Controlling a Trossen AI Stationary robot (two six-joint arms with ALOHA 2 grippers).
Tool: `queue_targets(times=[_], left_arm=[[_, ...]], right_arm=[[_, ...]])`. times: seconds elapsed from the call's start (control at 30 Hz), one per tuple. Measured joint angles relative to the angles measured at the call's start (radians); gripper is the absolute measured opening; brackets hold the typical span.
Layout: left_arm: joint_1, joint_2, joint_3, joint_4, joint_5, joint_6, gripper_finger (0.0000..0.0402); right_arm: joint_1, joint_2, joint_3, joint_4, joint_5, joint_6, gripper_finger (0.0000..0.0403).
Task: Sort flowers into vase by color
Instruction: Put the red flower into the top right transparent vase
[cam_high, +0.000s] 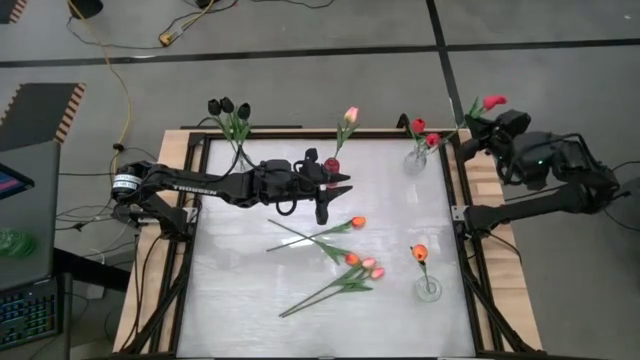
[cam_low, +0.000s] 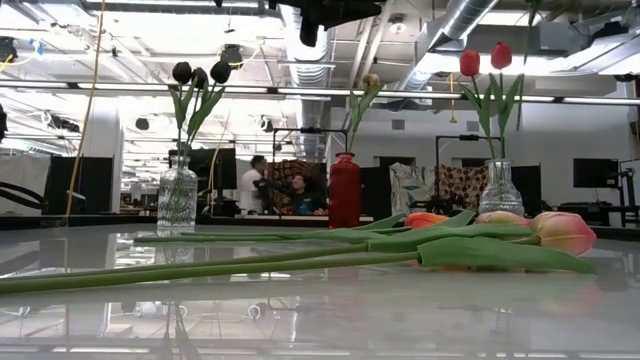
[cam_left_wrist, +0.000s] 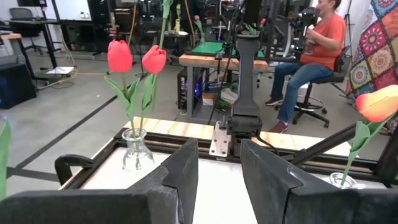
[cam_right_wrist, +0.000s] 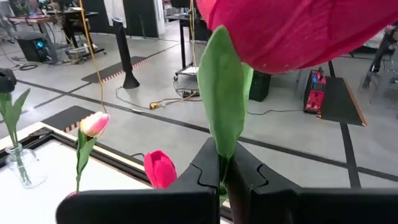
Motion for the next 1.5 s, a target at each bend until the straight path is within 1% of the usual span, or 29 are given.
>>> queue_targets(times=[0.17, 0.33, 0.57, 0.8, 0.87, 1.07, 1.3, 1.5], left_arm=[[0.000, 0.000, 0.000, 0.000, 0.000, 0.000, 0.0106], [0.000, 0.000, 0.000, 0.000, -0.001, 0.000, 0.0106], [0.000, 0.000, 0.000, 0.000, -0.001, 0.000, 0.0106], [0.000, 0.000, 0.000, -0.001, -0.001, 0.000, 0.0106], [0.000, 0.000, 0.000, -0.001, -0.001, 0.006, 0.0106], [0.000, 0.000, 0.000, -0.001, -0.002, 0.010, 0.0106], [0.000, 0.000, 0.000, -0.023, -0.002, 0.011, 0.0106], [0.000, 0.000, 0.000, -0.022, -0.002, 0.010, 0.0106]], right_arm=[[0.000, 0.001, -0.059, 0.015, 0.001, 0.000, 0.0034], [0.000, -0.005, -0.111, 0.028, 0.049, 0.015, 0.0034], [0.000, -0.006, -0.119, 0.031, 0.058, 0.071, 0.0034], [0.000, -0.006, -0.119, 0.041, 0.140, 0.105, 0.0034], [0.000, -0.006, -0.120, 0.042, 0.146, 0.109, 0.0034], [-0.001, -0.006, -0.180, 0.110, 0.163, 0.094, 0.0034], [-0.062, -0.007, -0.209, 0.133, 0.177, 0.092, 0.0034], [-0.120, -0.003, -0.209, 0.150, 0.159, 0.115, 0.0034]])
